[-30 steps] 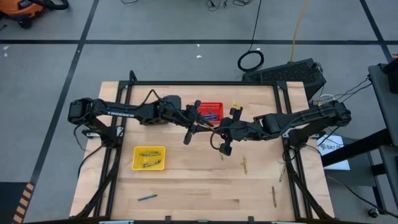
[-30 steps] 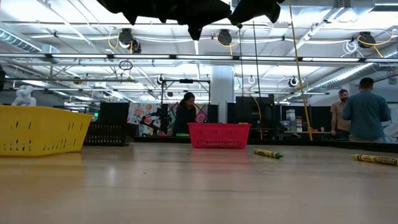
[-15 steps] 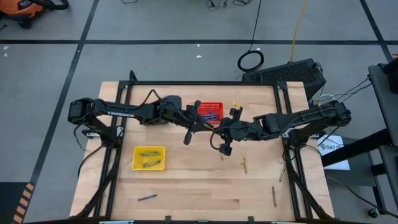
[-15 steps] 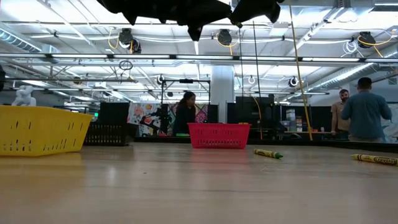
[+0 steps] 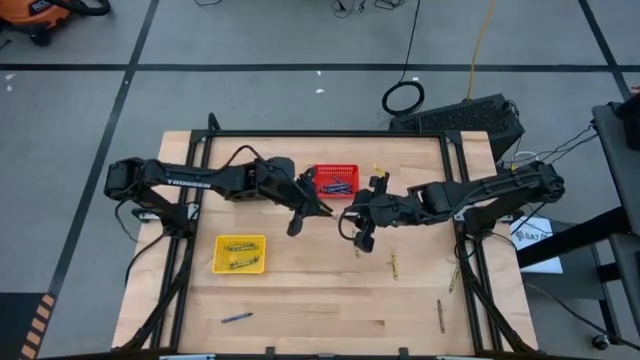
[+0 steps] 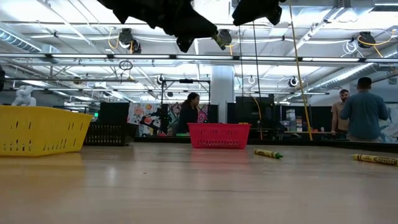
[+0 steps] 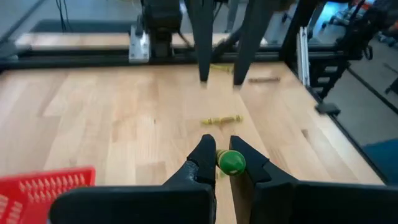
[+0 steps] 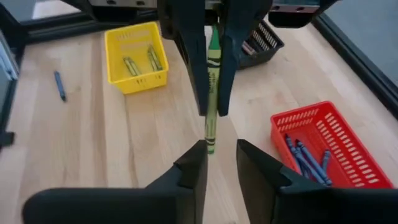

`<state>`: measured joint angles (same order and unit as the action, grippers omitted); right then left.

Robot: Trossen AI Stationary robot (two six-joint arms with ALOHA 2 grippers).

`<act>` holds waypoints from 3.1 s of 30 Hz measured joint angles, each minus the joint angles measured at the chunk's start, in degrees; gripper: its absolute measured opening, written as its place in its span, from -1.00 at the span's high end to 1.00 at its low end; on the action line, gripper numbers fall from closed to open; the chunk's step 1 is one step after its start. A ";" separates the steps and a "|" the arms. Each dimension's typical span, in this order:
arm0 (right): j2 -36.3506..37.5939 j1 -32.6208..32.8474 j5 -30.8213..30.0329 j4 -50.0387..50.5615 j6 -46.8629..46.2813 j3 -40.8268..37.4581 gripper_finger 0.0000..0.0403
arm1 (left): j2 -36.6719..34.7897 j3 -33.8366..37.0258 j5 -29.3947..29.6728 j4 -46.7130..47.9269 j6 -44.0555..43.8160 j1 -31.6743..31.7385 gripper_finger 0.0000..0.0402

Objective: Sort crayons
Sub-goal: Put the green crayon into the yellow bin, then put the brown crayon into the black bin

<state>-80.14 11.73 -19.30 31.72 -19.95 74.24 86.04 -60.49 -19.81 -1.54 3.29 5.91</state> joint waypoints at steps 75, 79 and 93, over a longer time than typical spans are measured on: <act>-13.46 39.95 6.28 41.51 -100.55 -0.02 0.48 | -7.19 16.04 6.62 55.88 -19.48 -17.29 0.63; -15.84 42.38 10.33 38.26 -107.57 -0.02 0.48 | -7.19 16.04 6.67 55.89 -19.47 -17.29 0.63; -20.42 46.20 18.13 32.05 -112.98 -0.04 0.48 | -7.19 16.04 7.67 55.85 -19.39 -17.29 0.63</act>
<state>-100.56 57.93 -1.17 63.77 -132.93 74.19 78.85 -44.45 -12.14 54.30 -16.10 -11.38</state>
